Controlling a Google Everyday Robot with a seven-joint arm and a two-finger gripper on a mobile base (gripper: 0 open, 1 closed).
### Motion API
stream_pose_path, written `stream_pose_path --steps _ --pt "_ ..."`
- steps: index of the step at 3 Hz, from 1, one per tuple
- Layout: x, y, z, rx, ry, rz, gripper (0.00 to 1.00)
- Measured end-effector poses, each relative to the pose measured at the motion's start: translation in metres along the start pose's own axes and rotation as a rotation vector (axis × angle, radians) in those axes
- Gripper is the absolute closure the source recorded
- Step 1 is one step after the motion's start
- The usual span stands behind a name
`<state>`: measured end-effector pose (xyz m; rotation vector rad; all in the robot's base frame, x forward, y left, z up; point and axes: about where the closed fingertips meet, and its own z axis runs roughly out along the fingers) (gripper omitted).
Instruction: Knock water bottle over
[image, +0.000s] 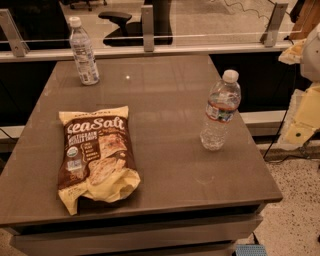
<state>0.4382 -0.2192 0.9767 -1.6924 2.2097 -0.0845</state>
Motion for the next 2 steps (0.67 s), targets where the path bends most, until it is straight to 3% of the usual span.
stream_pose_path --steps 1,2 --pt "0.005 0.002 0.012 0.001 -0.100 0.024 0.00" --pt "0.007 0.006 0.040 -0.028 -0.266 0.067 0.00"
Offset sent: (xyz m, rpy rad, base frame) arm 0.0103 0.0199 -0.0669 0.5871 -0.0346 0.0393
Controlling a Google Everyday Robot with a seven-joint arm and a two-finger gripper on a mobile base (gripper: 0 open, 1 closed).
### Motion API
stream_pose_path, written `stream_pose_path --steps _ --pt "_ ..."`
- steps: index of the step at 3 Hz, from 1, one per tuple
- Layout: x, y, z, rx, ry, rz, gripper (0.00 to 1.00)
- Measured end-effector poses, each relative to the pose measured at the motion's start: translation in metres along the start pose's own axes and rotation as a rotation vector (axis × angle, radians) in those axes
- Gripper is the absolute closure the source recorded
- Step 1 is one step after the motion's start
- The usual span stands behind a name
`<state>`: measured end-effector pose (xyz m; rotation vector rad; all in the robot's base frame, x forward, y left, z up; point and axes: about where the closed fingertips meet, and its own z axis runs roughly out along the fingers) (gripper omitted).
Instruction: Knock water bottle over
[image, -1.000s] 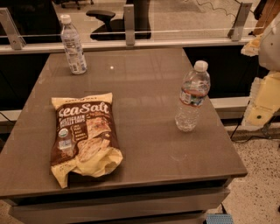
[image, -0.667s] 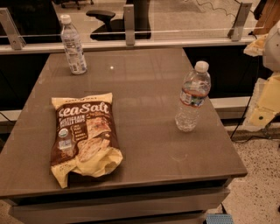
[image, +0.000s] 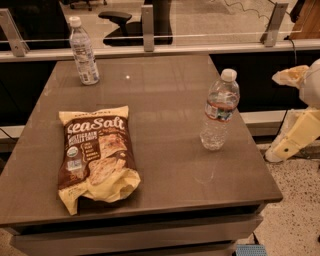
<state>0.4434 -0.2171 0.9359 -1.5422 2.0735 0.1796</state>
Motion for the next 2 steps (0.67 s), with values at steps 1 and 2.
stream_pose_path --steps 1,2 --pt "0.001 0.000 0.030 -0.048 -0.200 0.026 0.00" --pt "-0.023 -0.003 0.050 -0.105 -0.410 0.036 0.00"
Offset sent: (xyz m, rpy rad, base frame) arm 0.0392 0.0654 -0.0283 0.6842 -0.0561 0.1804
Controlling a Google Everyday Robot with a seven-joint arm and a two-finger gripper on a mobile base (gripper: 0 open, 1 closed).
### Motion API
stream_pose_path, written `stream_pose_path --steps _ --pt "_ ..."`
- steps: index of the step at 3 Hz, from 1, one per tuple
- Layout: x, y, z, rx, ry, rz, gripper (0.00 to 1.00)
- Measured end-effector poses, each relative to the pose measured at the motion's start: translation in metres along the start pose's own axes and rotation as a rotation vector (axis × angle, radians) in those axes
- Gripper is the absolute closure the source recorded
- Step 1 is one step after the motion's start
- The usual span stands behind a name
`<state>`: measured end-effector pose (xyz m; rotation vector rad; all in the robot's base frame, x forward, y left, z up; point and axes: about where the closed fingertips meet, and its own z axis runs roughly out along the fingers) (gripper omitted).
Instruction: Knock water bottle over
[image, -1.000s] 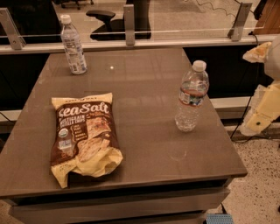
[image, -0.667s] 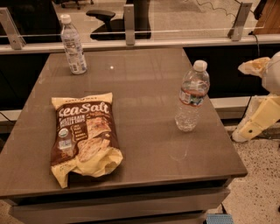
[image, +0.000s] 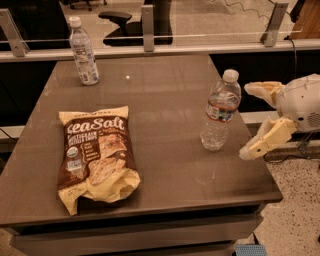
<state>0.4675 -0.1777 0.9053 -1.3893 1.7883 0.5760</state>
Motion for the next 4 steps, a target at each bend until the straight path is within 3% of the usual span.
stream_pose_path --steps 2,4 --pt "-0.047 0.013 0.057 -0.093 -0.290 0.020 0.00" --pt "-0.064 0.026 0.093 -0.135 -0.383 0.040 0.00"
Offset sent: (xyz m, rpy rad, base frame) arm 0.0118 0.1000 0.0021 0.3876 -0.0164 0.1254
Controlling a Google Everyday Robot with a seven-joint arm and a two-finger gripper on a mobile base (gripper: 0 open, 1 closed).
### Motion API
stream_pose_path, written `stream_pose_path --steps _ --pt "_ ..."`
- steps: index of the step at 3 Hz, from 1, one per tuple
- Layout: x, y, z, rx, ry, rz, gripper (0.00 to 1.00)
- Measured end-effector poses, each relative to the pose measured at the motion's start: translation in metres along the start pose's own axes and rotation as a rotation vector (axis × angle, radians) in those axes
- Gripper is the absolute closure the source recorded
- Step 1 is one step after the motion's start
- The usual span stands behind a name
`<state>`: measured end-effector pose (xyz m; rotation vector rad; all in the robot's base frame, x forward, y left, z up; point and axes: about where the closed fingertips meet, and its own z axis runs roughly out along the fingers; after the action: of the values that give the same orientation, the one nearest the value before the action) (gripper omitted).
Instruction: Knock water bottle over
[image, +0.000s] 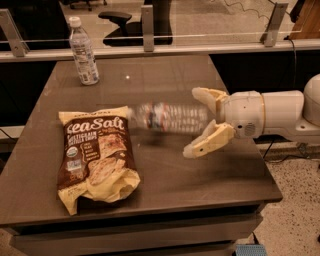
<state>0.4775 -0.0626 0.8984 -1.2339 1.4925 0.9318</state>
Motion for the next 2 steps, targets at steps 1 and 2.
stream_pose_path --steps 1,2 --pt "0.0022 -0.0004 0.0057 0.000 -0.008 0.002 0.00" --pt "0.0023 -0.0004 0.0059 0.001 -0.008 0.002 0.00"
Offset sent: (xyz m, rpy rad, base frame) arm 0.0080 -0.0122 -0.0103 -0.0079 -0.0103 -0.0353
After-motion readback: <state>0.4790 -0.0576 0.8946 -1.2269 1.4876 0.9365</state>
